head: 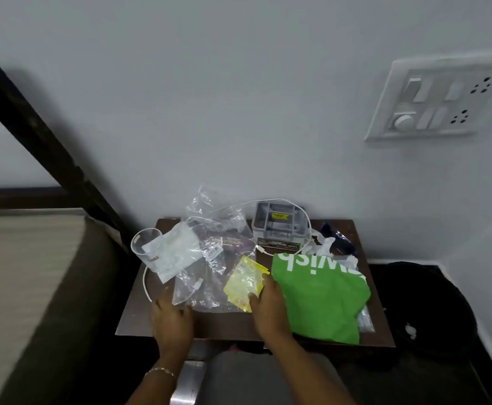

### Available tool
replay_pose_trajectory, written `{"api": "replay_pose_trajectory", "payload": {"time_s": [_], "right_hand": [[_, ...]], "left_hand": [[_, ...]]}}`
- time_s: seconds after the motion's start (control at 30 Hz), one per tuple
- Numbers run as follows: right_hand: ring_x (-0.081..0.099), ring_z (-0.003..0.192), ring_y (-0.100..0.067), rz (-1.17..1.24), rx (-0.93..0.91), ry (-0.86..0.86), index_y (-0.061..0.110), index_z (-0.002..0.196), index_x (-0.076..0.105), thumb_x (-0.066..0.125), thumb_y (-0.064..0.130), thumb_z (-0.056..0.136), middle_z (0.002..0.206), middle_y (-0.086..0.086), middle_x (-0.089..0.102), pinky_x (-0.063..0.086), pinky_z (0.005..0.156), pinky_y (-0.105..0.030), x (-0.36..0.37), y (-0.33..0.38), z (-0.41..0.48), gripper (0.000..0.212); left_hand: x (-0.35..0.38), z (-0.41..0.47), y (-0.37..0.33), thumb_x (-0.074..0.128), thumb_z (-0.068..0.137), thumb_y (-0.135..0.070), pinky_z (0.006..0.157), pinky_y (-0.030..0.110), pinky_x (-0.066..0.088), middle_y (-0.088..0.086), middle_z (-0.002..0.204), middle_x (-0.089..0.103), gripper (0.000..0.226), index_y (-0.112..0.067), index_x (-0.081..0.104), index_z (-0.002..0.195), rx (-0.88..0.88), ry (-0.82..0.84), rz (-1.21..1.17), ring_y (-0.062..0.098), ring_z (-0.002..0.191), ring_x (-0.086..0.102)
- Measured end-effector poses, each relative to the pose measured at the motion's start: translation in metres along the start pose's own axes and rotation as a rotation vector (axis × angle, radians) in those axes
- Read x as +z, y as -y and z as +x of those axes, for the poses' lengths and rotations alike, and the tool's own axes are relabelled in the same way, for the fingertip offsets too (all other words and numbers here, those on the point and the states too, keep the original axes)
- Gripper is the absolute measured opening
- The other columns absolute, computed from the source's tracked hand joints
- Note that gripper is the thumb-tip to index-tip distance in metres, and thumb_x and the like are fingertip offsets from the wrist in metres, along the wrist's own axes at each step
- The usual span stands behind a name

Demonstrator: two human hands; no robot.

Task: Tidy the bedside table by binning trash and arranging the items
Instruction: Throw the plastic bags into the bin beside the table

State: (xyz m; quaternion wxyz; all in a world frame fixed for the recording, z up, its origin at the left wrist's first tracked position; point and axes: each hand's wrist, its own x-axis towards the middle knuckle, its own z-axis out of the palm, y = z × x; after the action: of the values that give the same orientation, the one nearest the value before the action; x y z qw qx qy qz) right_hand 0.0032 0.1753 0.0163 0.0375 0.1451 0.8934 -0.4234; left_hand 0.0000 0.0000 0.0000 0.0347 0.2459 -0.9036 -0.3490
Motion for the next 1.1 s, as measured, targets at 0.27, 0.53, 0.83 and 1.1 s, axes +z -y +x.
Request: {"api": "replay_pose_trajectory", "payload": {"time_s": [0.27, 0.53, 0.83, 1.1], "right_hand": [[0.052, 0.117, -0.035, 0.014, 0.314, 0.015, 0.003, 0.132, 0.035, 0.061, 0.012, 0.085, 0.137, -0.018, 0.040, 0.046, 0.095, -0.039, 0.036, 0.010, 0.042, 0.055], [0.060, 0.090, -0.027, 0.143, 0.213, -0.022, 0.014, 0.110, 0.063, 0.056, 0.016, 0.089, 0.104, -0.010, 0.066, 0.045, 0.076, -0.031, 0.019, 0.025, 0.049, 0.023], [0.060, 0.089, 0.000, 0.370, -0.083, 0.110, 0.025, 0.087, 0.069, 0.055, 0.017, 0.091, 0.094, 0.014, 0.068, 0.045, 0.072, -0.019, -0.105, 0.048, 0.002, 0.017], [0.072, 0.078, -0.011, 0.644, -0.006, 0.123, 0.032, 0.102, 0.054, 0.085, 0.042, 0.049, 0.100, -0.003, 0.073, 0.055, 0.062, -0.016, -0.210, 0.003, -0.032, 0.062]], "left_hand": [[-0.006, 0.043, 0.011, 0.053, 0.087, -0.033, 0.099, 0.045, 0.031, 0.007, 0.129, 0.053, 0.044, -0.027, 0.047, 0.130, -0.115, 0.196, 0.171, 0.029, 0.121, 0.047], [-0.008, 0.063, -0.006, 0.053, 0.085, -0.043, 0.095, 0.038, 0.032, 0.000, 0.098, 0.065, 0.013, -0.034, 0.061, 0.087, -0.199, 0.252, 0.036, 0.025, 0.104, 0.058], [-0.027, 0.043, -0.072, 0.062, 0.085, -0.042, 0.070, 0.026, 0.048, 0.000, 0.090, 0.063, 0.027, -0.023, 0.055, 0.104, -0.188, 0.537, -0.637, 0.012, 0.080, 0.059], [-0.053, 0.001, -0.157, 0.055, 0.087, 0.006, 0.068, 0.018, 0.053, 0.005, 0.086, 0.065, 0.064, -0.031, 0.037, 0.135, 0.275, 0.646, -0.927, 0.007, 0.075, 0.066]]}}
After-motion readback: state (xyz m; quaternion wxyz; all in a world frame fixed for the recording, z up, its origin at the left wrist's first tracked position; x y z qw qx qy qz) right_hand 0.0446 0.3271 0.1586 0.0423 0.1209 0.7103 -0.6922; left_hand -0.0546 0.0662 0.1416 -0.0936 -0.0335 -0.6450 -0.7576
